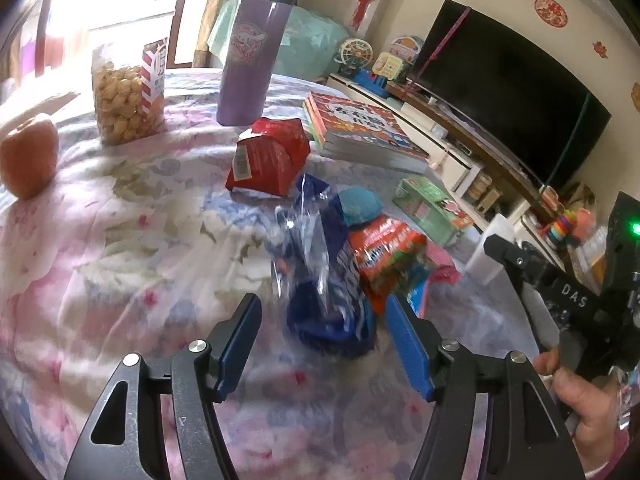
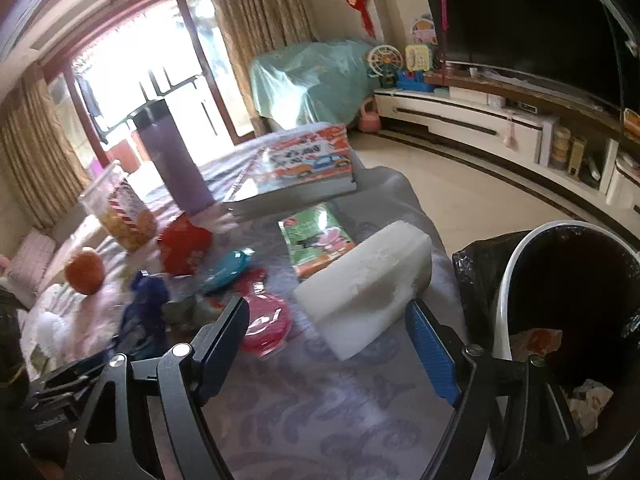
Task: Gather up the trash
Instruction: 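Grasp the blue plastic bag with the left tool while the right tool grasps the white sponge, then carry the blue bag and white sponge over the bin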
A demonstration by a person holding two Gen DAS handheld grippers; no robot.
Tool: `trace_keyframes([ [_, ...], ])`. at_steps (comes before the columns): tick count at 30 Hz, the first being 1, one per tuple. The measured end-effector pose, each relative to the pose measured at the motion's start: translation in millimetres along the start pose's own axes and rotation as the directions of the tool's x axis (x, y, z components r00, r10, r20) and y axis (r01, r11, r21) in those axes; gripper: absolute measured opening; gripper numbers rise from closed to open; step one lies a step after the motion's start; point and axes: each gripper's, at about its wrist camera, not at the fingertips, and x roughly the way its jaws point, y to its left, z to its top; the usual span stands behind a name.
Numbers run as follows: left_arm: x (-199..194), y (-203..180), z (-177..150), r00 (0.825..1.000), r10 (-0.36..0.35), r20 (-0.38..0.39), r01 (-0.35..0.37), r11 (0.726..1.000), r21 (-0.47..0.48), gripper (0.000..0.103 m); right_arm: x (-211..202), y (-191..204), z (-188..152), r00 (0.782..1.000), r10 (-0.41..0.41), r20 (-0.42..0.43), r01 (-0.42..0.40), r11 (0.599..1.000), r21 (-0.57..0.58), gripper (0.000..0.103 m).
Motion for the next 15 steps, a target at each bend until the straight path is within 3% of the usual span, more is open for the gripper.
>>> trace_keyframes([
  [2, 7, 2, 1, 1.000, 0.004, -0.007, -0.004, 1.000, -0.005, 0.062, 6, -2, -1, 1.000, -0.018, -0.006, 0.018, 1.000, 0.002, 0.072],
  [3, 9, 4, 1, 1.000, -0.001, -0.008, 0.001, 1.000, -0.017, 0.060, 8, -3, -2, 1.000, -0.019, -0.009, 0.019, 1.000, 0.003, 0.053],
  [4, 12, 7, 1, 1.000, -0.011, -0.007, 0.011, 1.000, -0.029, 0.048, 10, -5, -3, 1.000, -0.019, -0.015, 0.019, 1.000, 0.005, 0.046],
  [5, 13, 8, 0, 1.000, -0.021, -0.012, 0.020, 0.999, -0.032, 0.041, 9, -7, -5, 1.000, -0.013, -0.009, 0.013, 1.000, 0.008, 0.046],
  [9, 9, 12, -3, 1.000, -0.019, 0.009, 0.019, 0.999, -0.028, 0.035, -3, -9, -9, 1.000, 0.009, 0.017, -0.009, 1.000, 0.014, 0.034],
  [15, -9, 18, -16, 0.999, -0.038, 0.027, 0.039, 0.998, -0.047, 0.033, -30, -12, -20, 0.997, 0.061, 0.039, -0.062, 0.997, 0.035, 0.031],
])
